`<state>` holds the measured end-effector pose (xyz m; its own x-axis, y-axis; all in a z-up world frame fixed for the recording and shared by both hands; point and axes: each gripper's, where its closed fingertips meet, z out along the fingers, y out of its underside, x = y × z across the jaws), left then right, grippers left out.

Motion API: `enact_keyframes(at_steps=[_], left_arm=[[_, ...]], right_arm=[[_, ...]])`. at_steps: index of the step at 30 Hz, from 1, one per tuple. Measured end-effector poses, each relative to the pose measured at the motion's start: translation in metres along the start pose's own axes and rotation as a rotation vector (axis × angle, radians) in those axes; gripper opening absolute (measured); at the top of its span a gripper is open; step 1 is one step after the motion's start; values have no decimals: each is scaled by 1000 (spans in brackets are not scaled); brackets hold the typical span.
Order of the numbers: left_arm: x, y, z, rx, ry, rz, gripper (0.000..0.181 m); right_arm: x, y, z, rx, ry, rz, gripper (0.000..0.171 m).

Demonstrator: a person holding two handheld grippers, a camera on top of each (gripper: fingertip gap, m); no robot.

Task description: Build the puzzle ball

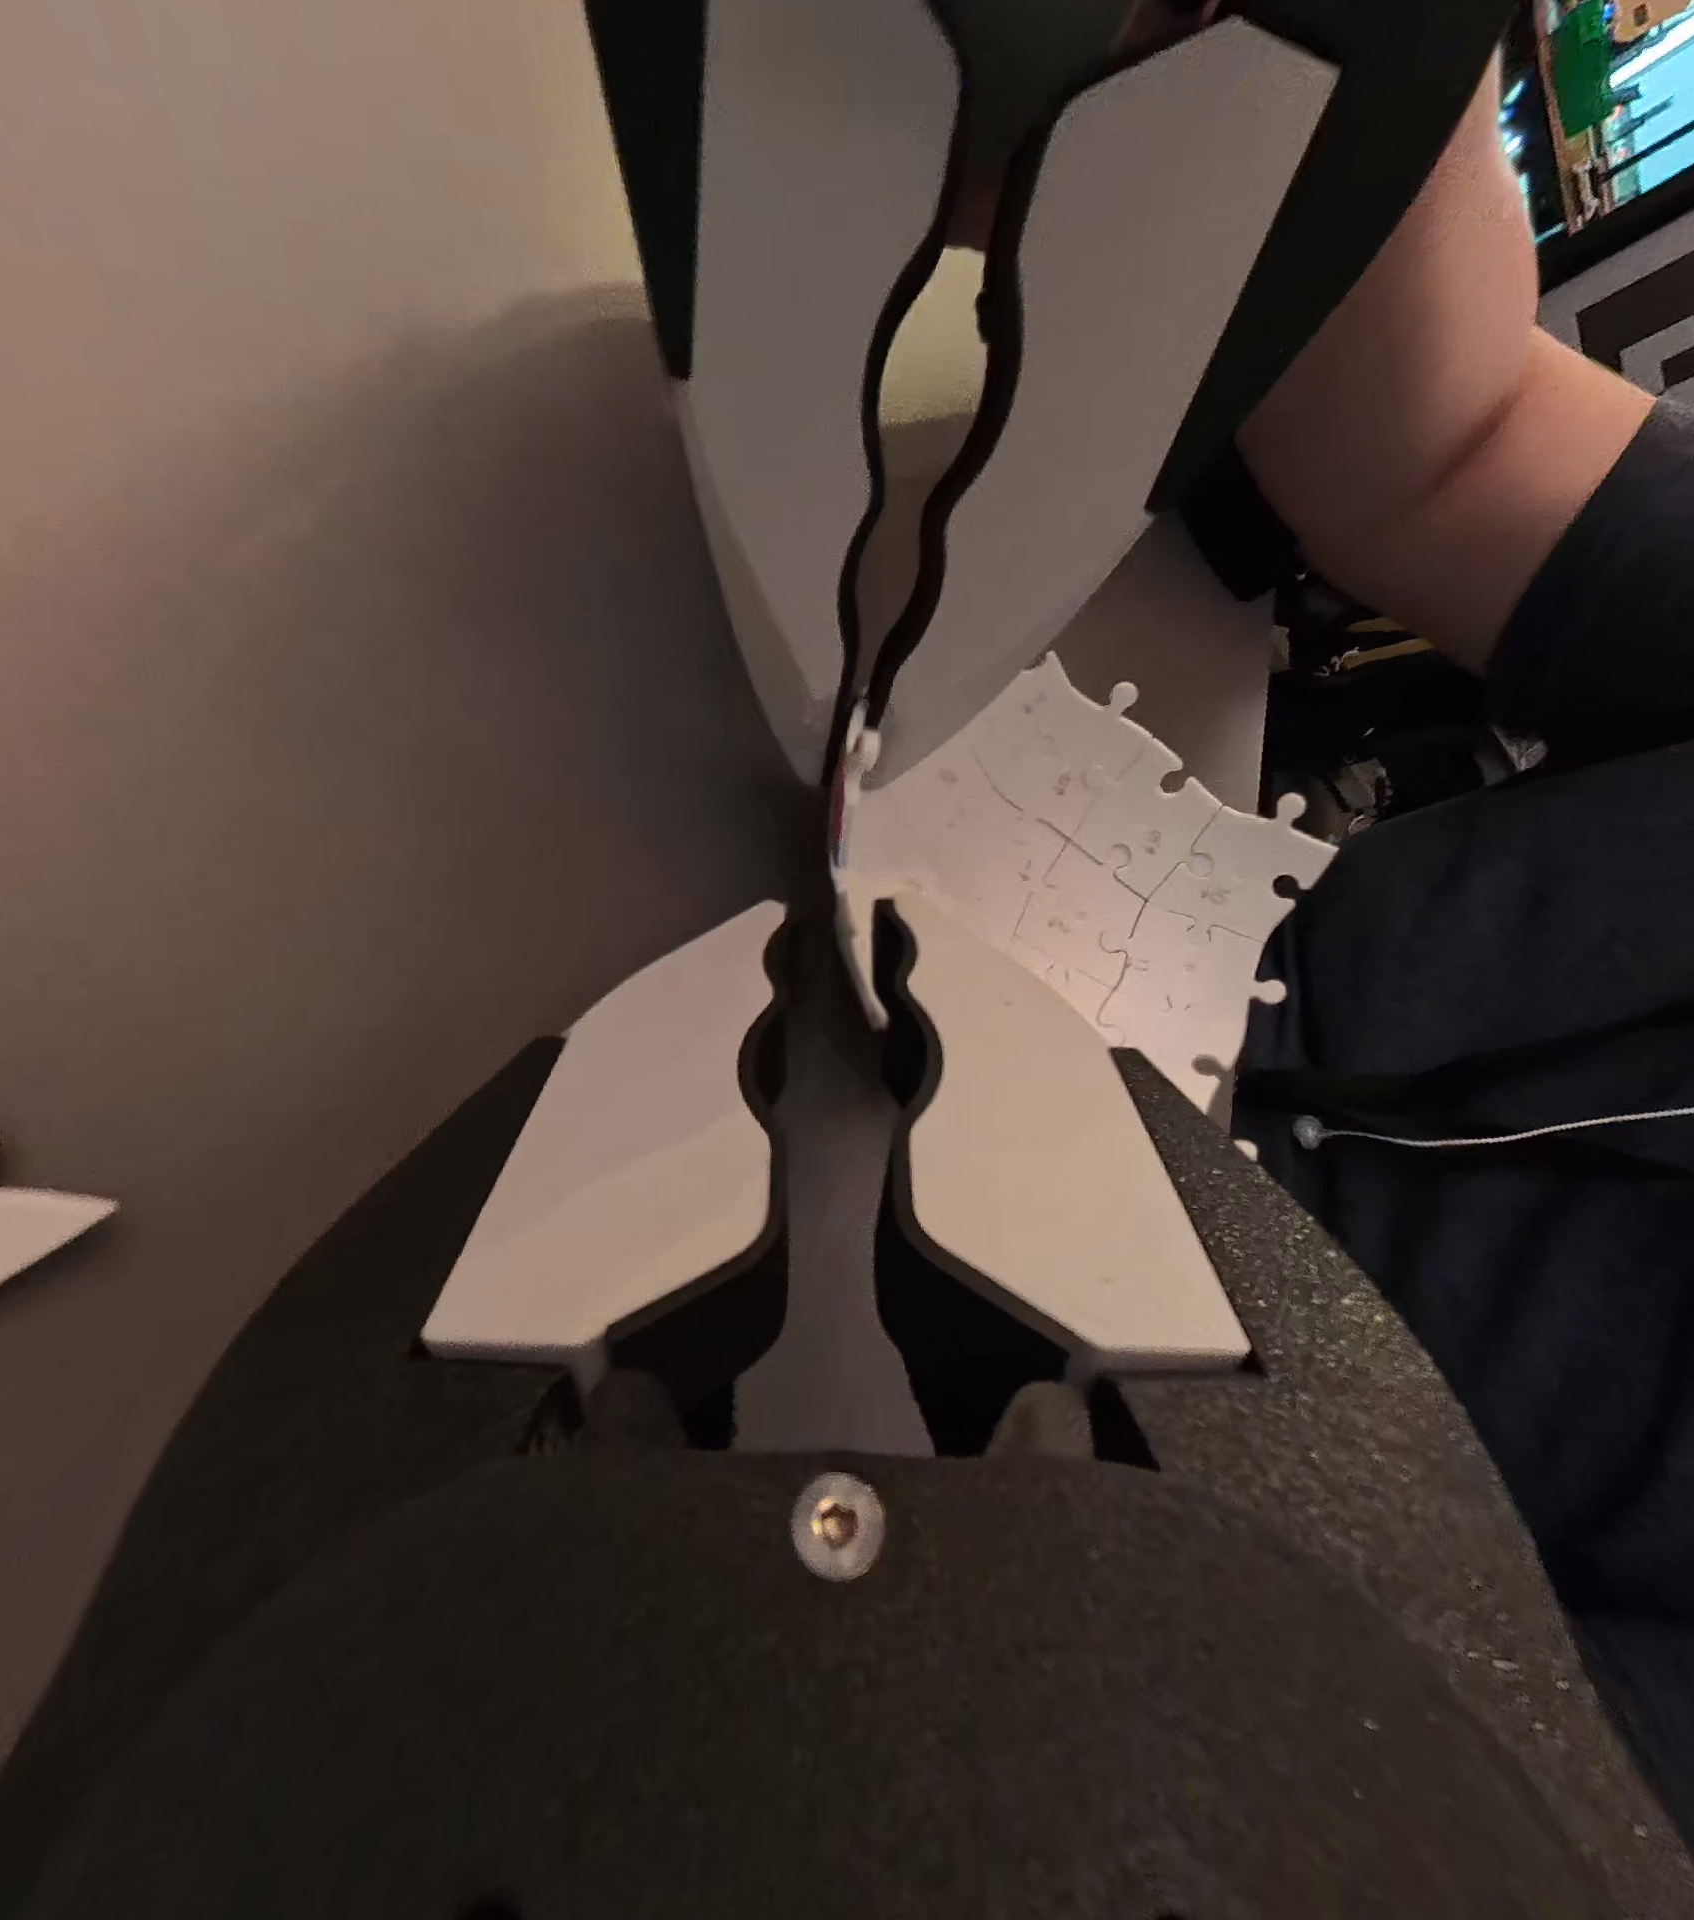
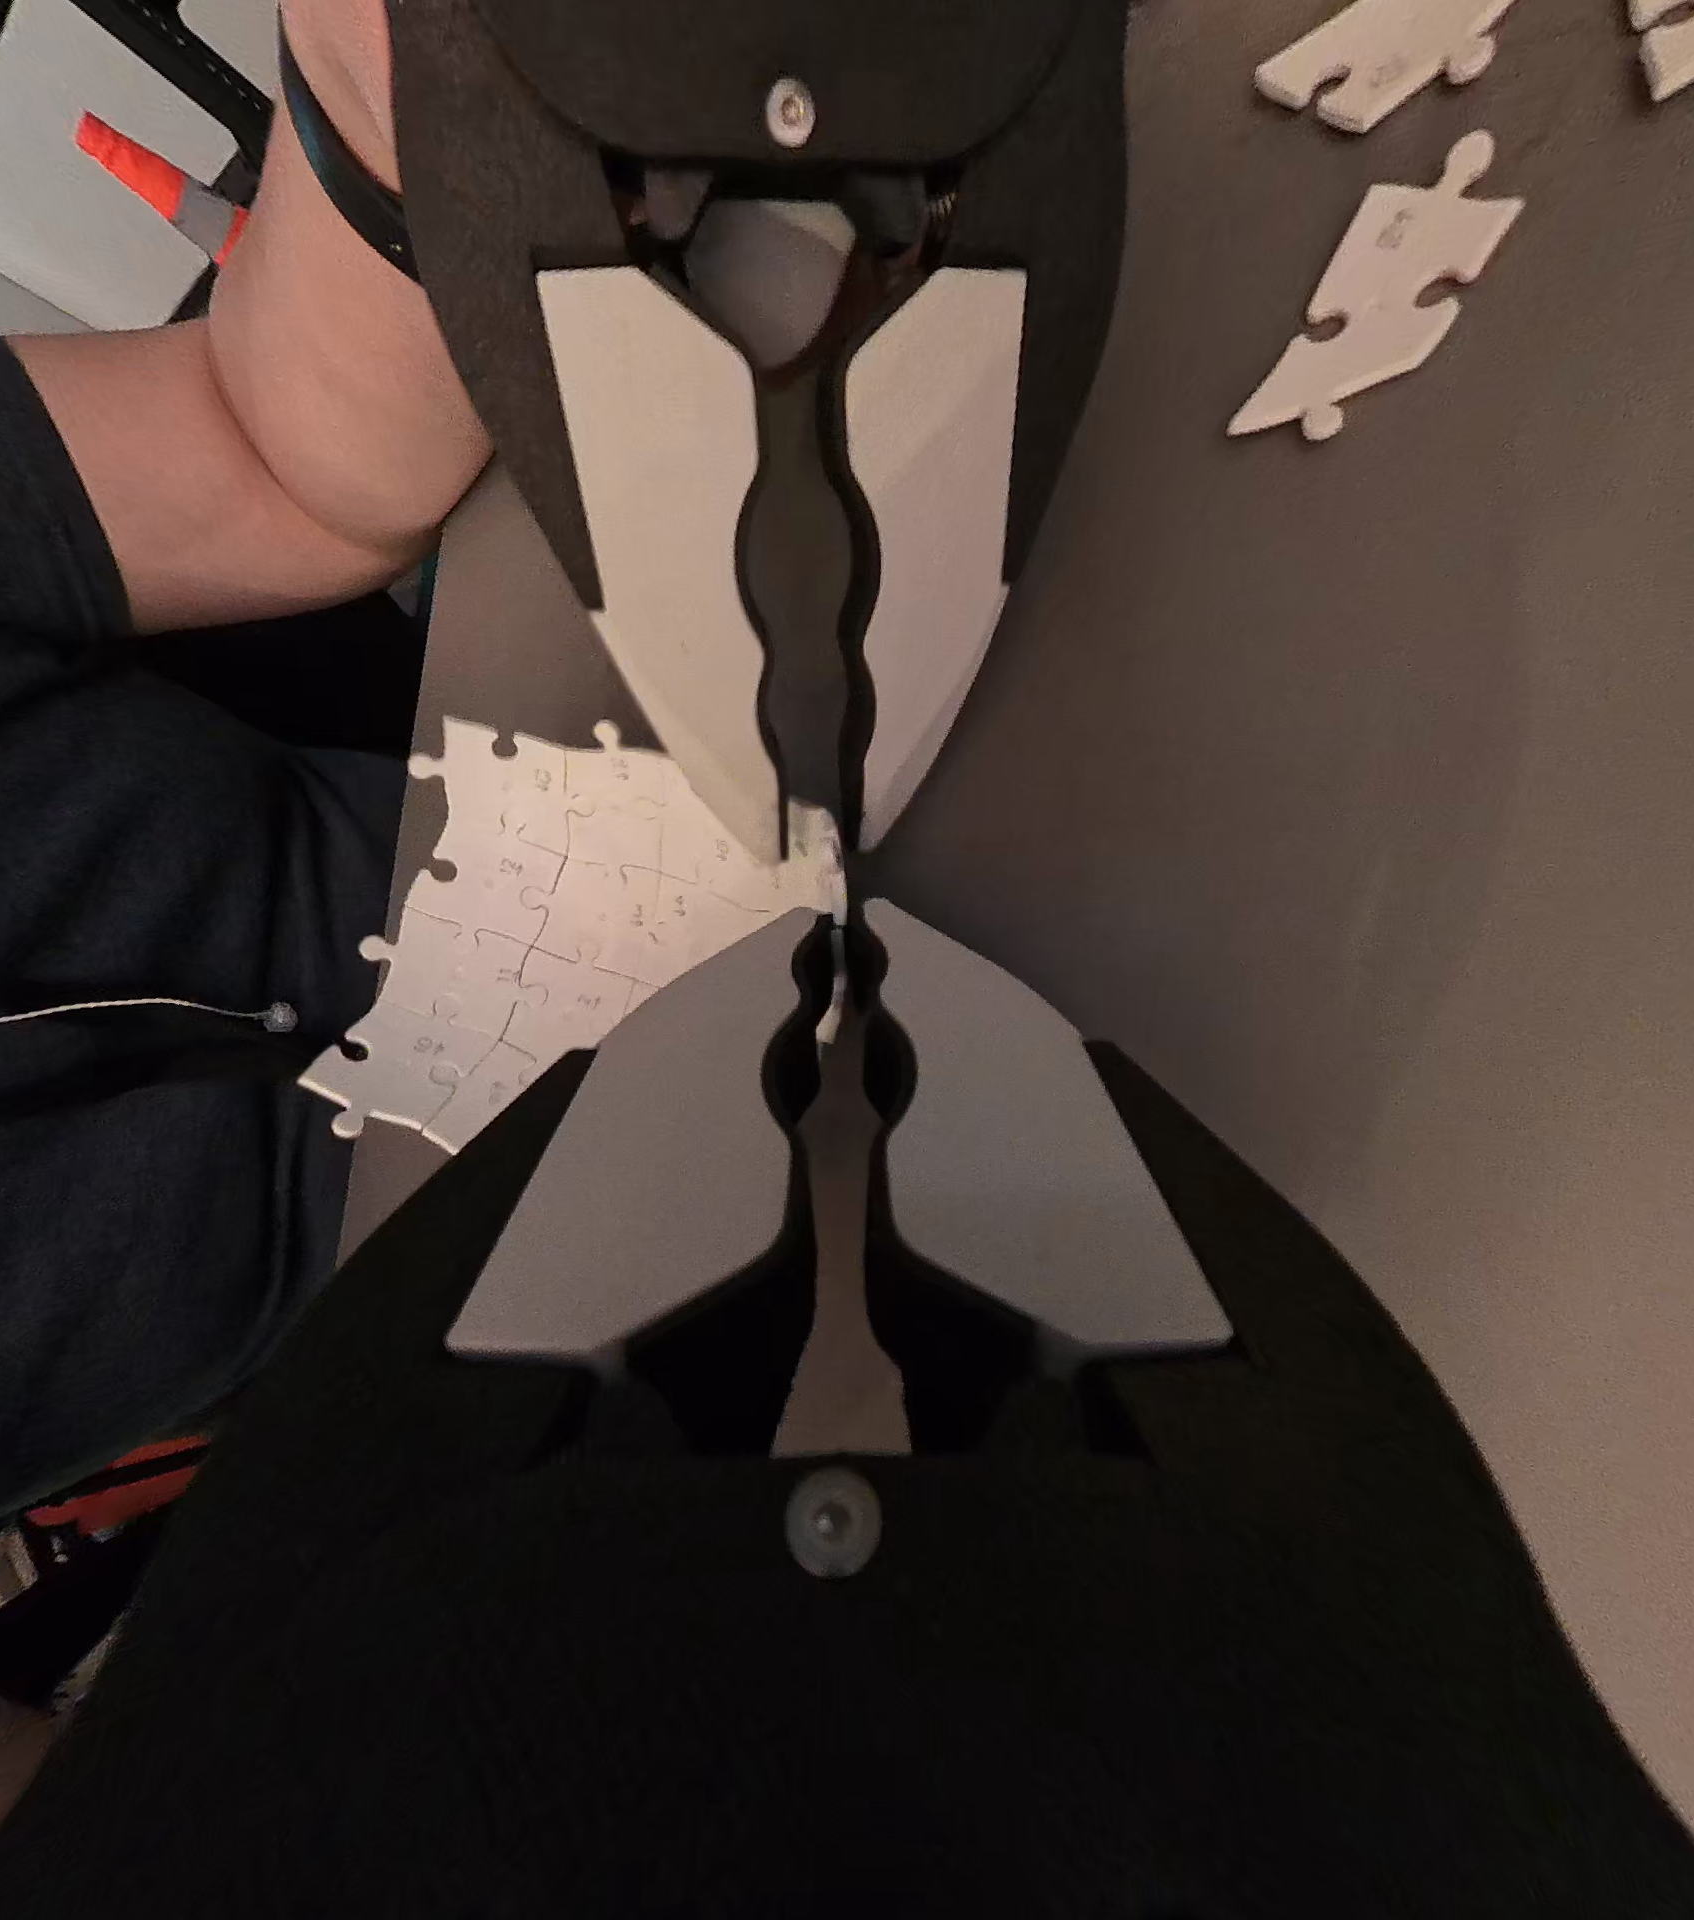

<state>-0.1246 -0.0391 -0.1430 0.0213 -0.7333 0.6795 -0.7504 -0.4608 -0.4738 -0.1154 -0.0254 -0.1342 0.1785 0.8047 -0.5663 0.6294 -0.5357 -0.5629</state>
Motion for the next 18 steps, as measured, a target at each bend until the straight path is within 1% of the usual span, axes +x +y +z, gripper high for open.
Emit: enact_keyframes(at_steps=[1,2,3,4,8,10,14,16,18], left_arm=[[-1,0,-2,7,2,-13,13],[-2,-1,-3,16,-1,-20,14],[-4,-2,-5,21,-10,-22,15],[-5,-2,-6,23,-21,-21,16],[-6,-5,-14,54,-32,-32,20],[0,-6,-20,84,18,-70,21],[10,-4,-25,96,121,-146,21],[14,-5,-24,108,154,-153,21],[14,-2,-24,104,153,-169,22]], right_arm=[[1,1,0,-1,2,6,4],[3,1,0,4,9,11,9],[6,2,1,3,26,18,22],[9,4,2,-11,45,19,28],[13,1,1,-13,116,-70,33],[11,-4,0,7,128,-120,34],[7,-4,5,12,103,-113,41],[6,-5,8,17,92,-124,45],[5,-7,10,16,100,-129,45]])
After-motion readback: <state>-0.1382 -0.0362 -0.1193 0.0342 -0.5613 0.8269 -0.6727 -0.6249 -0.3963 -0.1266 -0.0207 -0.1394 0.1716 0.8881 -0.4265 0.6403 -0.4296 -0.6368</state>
